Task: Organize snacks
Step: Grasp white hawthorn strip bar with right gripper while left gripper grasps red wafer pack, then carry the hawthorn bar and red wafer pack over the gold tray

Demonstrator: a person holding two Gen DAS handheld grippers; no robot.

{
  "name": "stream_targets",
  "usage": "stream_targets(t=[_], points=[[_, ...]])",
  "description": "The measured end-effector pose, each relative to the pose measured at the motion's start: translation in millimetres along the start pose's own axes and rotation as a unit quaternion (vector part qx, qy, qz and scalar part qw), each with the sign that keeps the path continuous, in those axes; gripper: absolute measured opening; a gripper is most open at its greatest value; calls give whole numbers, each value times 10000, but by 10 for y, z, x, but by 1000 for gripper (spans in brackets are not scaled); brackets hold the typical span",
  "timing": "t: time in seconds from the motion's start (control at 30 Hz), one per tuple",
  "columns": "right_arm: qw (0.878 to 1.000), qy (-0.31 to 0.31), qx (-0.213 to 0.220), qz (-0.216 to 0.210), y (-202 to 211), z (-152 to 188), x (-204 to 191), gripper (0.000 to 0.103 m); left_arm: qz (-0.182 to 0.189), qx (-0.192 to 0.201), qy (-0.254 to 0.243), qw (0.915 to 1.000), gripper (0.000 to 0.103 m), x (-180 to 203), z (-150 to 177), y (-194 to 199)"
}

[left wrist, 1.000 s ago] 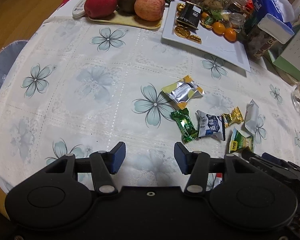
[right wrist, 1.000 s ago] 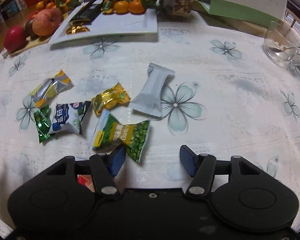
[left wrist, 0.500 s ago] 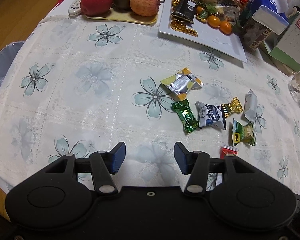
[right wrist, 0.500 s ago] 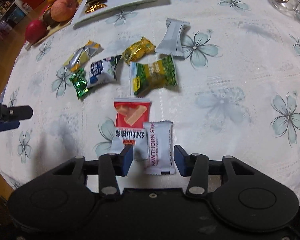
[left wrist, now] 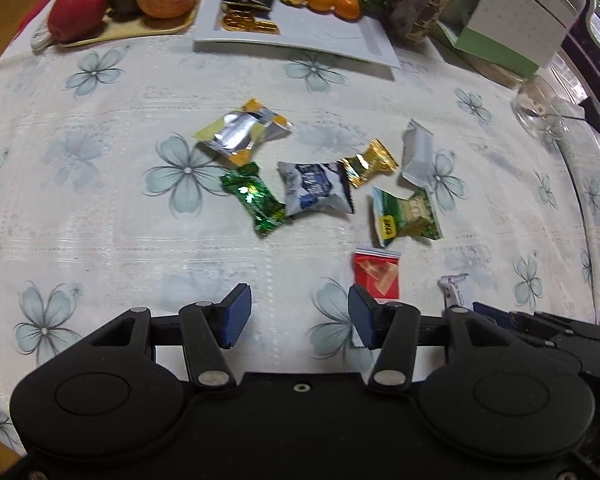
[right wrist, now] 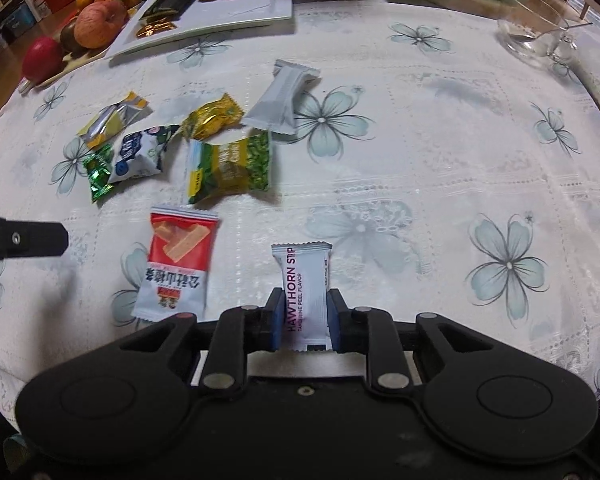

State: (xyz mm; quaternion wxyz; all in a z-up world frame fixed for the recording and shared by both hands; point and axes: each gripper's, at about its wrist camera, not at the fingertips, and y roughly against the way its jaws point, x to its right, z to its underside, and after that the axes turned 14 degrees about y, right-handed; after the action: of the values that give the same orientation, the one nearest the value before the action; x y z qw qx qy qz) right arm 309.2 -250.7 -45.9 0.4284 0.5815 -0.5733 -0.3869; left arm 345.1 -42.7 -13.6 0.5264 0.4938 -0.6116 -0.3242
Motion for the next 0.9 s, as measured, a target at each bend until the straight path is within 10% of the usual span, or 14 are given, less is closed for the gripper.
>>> stream_targets(t=[0.53, 0.77, 0.9], points=[[9947, -956, -277, -275, -70, -98, 432, 24, -461, -87, -635, 9969, 58, 639, 215, -597], [9985, -485, 29, 236, 47, -171, 304, 24, -733, 51, -838, 9938, 58, 772, 262, -680], [9983, -485, 85, 301, 72, -183, 344, 24, -752, 58, -722, 9945, 44, 720, 232, -652]])
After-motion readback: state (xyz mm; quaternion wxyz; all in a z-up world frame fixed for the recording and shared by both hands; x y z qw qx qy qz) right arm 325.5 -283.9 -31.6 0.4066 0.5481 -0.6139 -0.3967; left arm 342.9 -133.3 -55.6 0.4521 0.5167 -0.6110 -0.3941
